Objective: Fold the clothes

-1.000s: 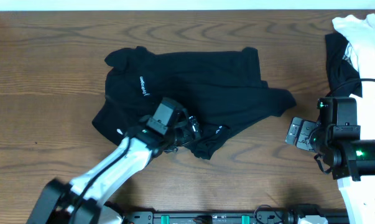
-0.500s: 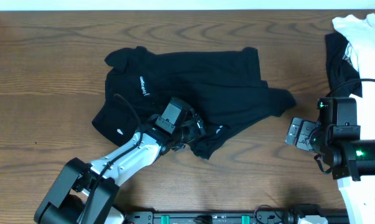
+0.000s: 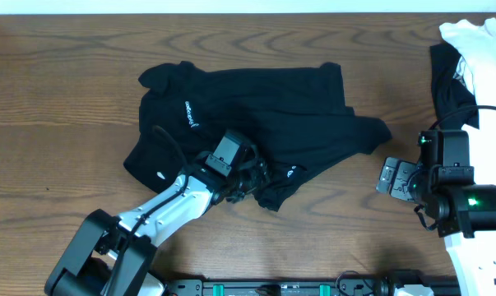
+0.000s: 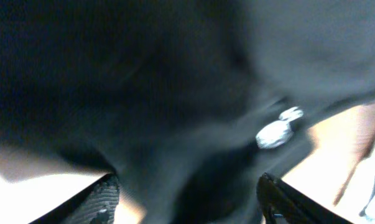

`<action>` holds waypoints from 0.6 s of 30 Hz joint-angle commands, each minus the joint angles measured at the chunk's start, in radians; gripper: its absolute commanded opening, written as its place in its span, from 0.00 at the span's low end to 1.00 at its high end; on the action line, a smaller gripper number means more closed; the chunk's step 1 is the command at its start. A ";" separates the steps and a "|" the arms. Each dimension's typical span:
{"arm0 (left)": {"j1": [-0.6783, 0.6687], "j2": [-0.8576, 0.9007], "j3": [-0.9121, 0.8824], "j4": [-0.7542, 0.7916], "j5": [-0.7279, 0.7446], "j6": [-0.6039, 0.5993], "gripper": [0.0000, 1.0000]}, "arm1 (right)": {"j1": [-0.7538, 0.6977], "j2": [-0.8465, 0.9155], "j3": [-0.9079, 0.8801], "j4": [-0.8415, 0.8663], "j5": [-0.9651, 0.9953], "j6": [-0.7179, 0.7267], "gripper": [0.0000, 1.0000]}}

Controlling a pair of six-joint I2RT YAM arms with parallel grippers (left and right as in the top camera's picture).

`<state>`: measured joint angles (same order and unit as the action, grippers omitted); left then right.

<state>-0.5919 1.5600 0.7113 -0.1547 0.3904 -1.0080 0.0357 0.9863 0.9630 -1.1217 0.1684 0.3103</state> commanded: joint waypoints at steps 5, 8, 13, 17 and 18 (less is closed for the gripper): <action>0.002 -0.101 0.009 -0.060 -0.080 -0.043 0.74 | -0.010 -0.004 -0.022 0.014 0.000 0.010 0.99; 0.002 -0.127 0.009 -0.006 -0.131 -0.027 0.78 | -0.010 -0.004 -0.022 0.016 0.000 0.010 0.99; 0.002 -0.114 0.009 0.033 -0.192 -0.014 0.78 | -0.010 -0.004 -0.022 0.016 0.000 0.010 0.99; 0.001 -0.075 0.009 0.033 -0.193 -0.019 0.78 | -0.010 -0.004 -0.022 0.016 0.000 0.010 0.99; 0.002 -0.064 0.009 0.033 -0.193 -0.022 0.78 | -0.010 -0.004 -0.022 0.016 0.000 0.010 0.99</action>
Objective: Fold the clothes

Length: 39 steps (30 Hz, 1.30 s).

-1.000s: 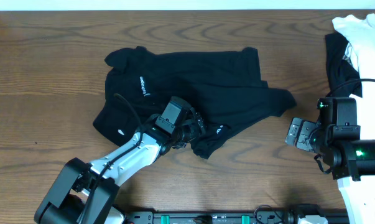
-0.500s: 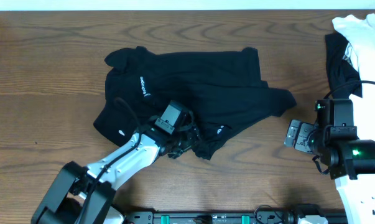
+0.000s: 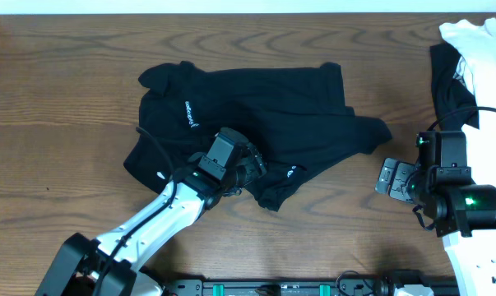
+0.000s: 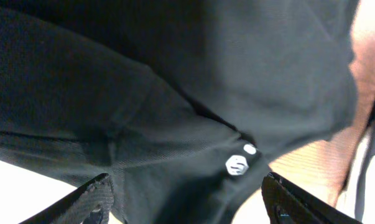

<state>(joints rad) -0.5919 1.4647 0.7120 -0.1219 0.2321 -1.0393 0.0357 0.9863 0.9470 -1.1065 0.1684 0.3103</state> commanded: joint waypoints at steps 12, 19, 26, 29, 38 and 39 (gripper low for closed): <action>0.002 0.064 0.008 0.019 -0.088 0.005 0.78 | -0.010 -0.004 -0.006 -0.001 0.000 0.010 0.99; 0.002 0.068 0.008 0.028 -0.111 0.005 0.78 | -0.010 -0.005 -0.006 -0.005 0.000 0.010 0.99; 0.001 0.099 0.008 0.042 -0.106 0.005 0.78 | -0.010 -0.005 -0.006 -0.010 0.000 0.010 0.99; 0.001 0.115 0.008 0.042 -0.095 -0.011 0.78 | -0.010 -0.005 -0.006 -0.010 -0.001 0.010 0.99; 0.001 0.116 0.008 0.051 -0.077 -0.013 0.64 | -0.010 -0.005 -0.006 -0.010 0.000 0.010 0.99; 0.002 0.116 0.008 0.052 -0.074 -0.013 0.61 | -0.010 -0.005 -0.006 -0.010 0.000 0.011 0.99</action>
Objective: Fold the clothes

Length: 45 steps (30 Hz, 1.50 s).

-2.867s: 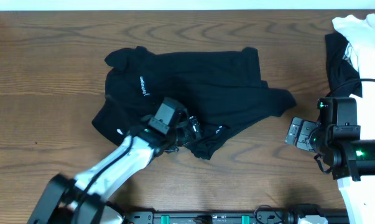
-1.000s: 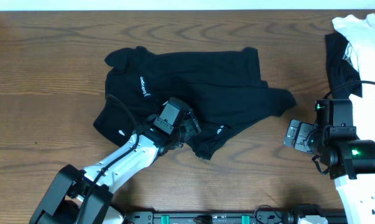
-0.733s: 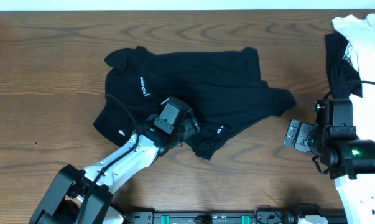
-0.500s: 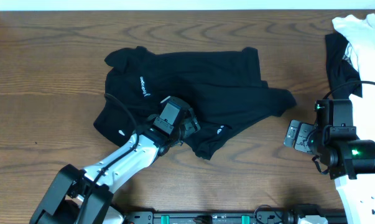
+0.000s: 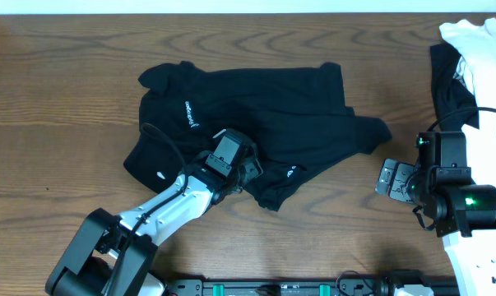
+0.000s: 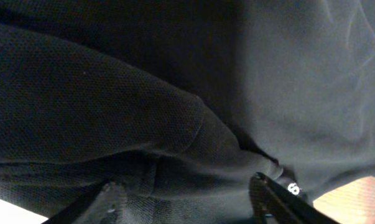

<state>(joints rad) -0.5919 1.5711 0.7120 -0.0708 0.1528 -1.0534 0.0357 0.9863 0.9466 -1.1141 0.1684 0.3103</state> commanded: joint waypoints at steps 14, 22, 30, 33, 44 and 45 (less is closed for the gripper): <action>0.002 0.010 0.008 0.001 0.007 0.002 0.27 | -0.010 -0.005 -0.006 -0.002 0.000 0.011 0.99; 0.002 0.010 0.008 0.000 0.006 0.005 0.19 | -0.010 -0.005 -0.006 -0.005 -0.001 0.011 0.99; 0.001 0.010 0.008 -0.029 0.007 0.004 0.46 | -0.010 -0.005 -0.006 -0.005 -0.001 0.011 0.99; 0.001 0.010 0.006 -0.049 -0.006 0.003 0.49 | -0.010 -0.005 -0.006 -0.005 -0.001 0.011 0.99; 0.002 0.011 0.005 -0.046 -0.085 0.000 0.50 | -0.010 -0.005 -0.006 -0.005 -0.019 0.011 0.99; 0.002 0.011 0.005 -0.046 -0.087 0.000 0.50 | -0.010 -0.005 -0.006 -0.005 -0.019 0.011 0.99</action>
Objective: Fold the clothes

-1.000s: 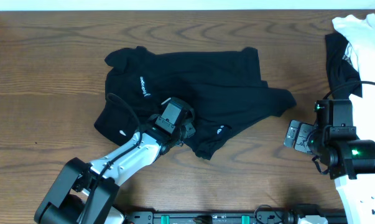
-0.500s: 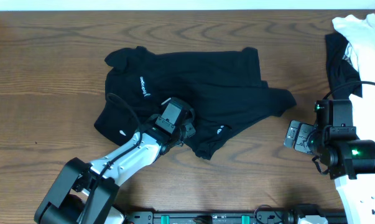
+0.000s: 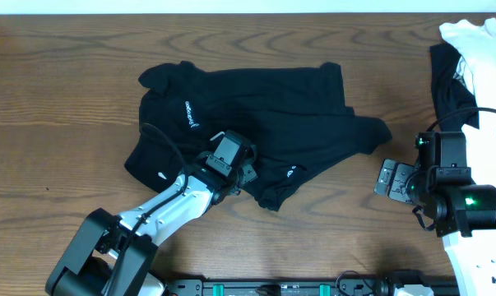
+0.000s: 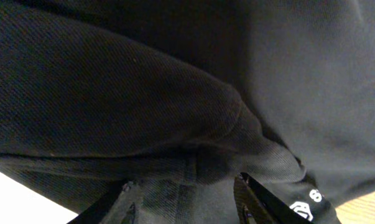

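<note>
A black shirt [image 3: 256, 107] lies spread and rumpled on the wooden table [image 3: 67, 82], with a small white logo [image 3: 290, 172] near its lower hem. My left gripper [image 3: 234, 163] is pressed down onto the shirt's lower middle. In the left wrist view its fingers [image 4: 126, 198] are apart, and a thick fold of the black cloth [image 4: 143, 112] bulges between them; the left gripper [image 4: 182, 190] is open. The logo [image 4: 302, 208] shows at the lower right. My right gripper [image 3: 393, 176] rests off the shirt at its right; its jaws cannot be made out.
A pile of clothes sits at the back right corner: a white garment [image 3: 474, 37] over a black one [image 3: 447, 78]. The right arm's base [image 3: 470, 205] stands just below that pile.
The left gripper's fingers stand closer together, and the fold of cloth between them looks nearer and larger. The shirt's outline and the right arm are unchanged.
The left gripper was first at the shirt's lower hem beside the logo, in a blurred view. Then it stood wide open above the hem, with bare table showing. Later it was low on a fold left of the logo, and now its fingers have narrowed around that fold.
</note>
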`<action>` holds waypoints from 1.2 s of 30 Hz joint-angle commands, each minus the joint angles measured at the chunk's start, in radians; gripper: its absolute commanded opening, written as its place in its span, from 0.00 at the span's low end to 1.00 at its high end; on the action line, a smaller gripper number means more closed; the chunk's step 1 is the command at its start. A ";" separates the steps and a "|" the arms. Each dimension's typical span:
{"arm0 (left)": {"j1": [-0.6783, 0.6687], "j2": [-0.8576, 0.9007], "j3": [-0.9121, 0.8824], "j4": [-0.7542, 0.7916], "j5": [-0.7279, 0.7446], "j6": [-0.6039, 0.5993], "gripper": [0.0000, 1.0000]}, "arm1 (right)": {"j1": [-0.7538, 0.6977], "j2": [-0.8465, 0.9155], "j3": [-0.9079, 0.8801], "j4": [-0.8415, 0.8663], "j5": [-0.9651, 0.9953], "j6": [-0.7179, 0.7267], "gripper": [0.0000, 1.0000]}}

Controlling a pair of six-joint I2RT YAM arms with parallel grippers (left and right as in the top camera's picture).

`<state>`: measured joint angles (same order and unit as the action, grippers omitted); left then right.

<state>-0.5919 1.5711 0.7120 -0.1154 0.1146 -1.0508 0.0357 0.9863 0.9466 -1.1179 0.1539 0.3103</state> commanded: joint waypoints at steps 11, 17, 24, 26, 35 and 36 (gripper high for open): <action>0.002 0.042 0.005 0.042 -0.053 -0.002 0.50 | -0.010 -0.005 -0.006 -0.009 -0.008 0.011 0.99; 0.002 0.048 0.005 0.042 -0.047 -0.001 0.42 | -0.010 -0.005 -0.006 -0.009 -0.008 0.011 0.99; 0.002 0.047 0.005 0.027 -0.043 -0.001 0.09 | -0.010 -0.005 -0.006 -0.012 -0.008 0.011 0.99; 0.002 0.044 0.005 0.016 -0.043 0.000 0.06 | -0.010 -0.005 -0.006 -0.011 -0.007 0.011 0.99; 0.002 -0.143 0.005 -0.088 -0.001 0.140 0.06 | -0.010 -0.005 -0.006 -0.011 -0.007 0.011 0.99; 0.004 -0.187 0.005 -0.125 -0.003 0.160 0.06 | -0.010 -0.005 -0.006 -0.011 -0.007 0.011 0.99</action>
<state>-0.5915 1.4963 0.7116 -0.1944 0.1040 -0.9760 0.0357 0.9863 0.9466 -1.1294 0.1486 0.3103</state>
